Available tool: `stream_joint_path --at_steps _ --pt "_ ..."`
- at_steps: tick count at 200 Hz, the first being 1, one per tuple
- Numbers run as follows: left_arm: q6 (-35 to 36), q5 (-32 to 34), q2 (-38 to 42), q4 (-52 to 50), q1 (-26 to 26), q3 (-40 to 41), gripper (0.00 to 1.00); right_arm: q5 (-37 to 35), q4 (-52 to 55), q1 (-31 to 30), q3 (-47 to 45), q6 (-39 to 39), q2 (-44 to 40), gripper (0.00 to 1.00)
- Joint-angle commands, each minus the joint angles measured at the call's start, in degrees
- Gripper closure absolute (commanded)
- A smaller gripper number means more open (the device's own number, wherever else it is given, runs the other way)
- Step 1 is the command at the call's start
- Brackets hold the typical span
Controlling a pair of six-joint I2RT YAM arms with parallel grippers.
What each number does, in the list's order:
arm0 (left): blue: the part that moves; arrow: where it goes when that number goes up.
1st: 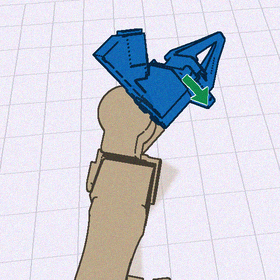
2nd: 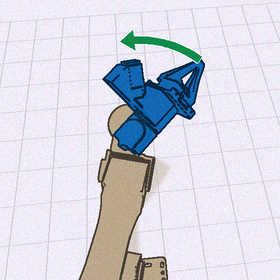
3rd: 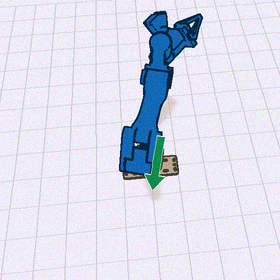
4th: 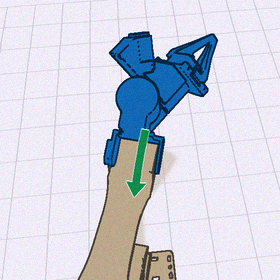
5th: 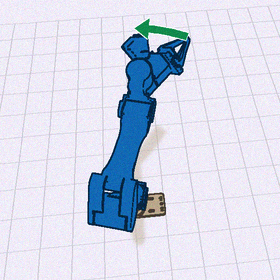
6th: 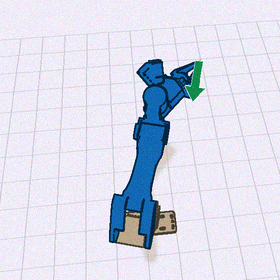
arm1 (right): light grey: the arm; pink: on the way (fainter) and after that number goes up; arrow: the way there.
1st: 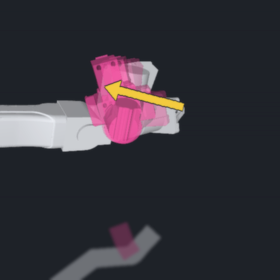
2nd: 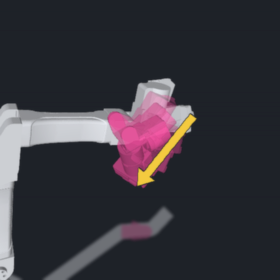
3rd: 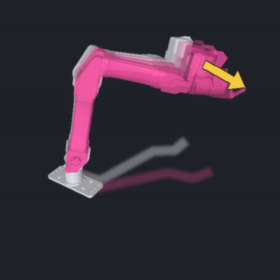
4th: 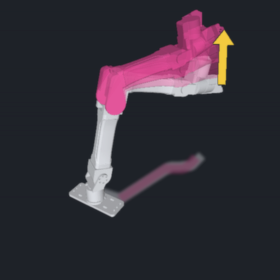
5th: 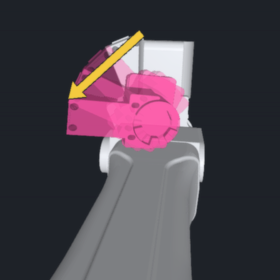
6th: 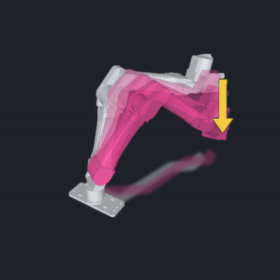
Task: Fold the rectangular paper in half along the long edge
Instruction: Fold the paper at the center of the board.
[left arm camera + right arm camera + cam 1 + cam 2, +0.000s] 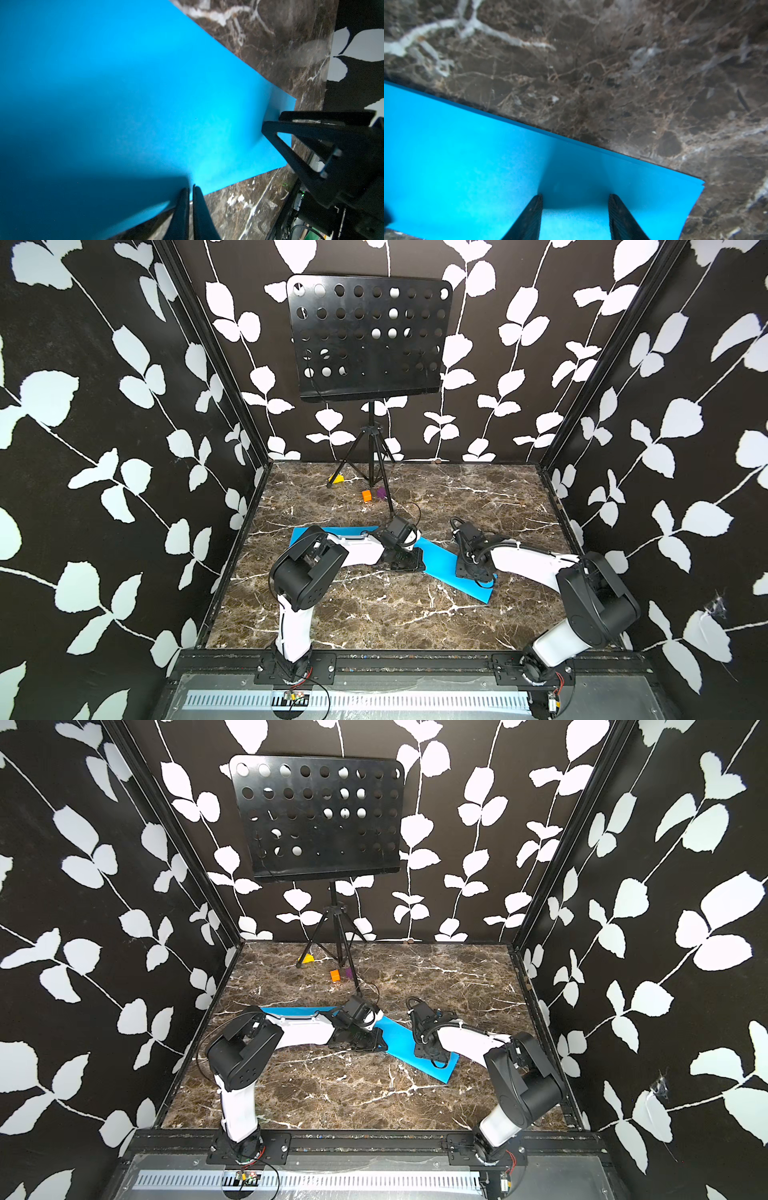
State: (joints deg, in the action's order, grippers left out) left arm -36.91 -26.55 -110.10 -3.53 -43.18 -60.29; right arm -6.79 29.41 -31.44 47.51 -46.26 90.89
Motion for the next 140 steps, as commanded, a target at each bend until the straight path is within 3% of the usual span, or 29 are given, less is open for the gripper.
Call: stream_joint_path --at_steps 1,48,140 --pt "1.92 6.63 -0.38 -8.16 1.63 2.71 0.9 -0.19 2.22 0.27 -1.98 -0.41 3.09 0.49" --pt "3.99 8.67 0.76 -10.84 2.66 3.35 0.9 -0.3 2.27 0.24 -2.07 -0.39 3.1 0.5" --pt "7.56 10.15 -1.8 -14.44 10.1 -0.77 0.9 0.02 1.98 0.21 -2.75 -0.41 2.36 0.5"
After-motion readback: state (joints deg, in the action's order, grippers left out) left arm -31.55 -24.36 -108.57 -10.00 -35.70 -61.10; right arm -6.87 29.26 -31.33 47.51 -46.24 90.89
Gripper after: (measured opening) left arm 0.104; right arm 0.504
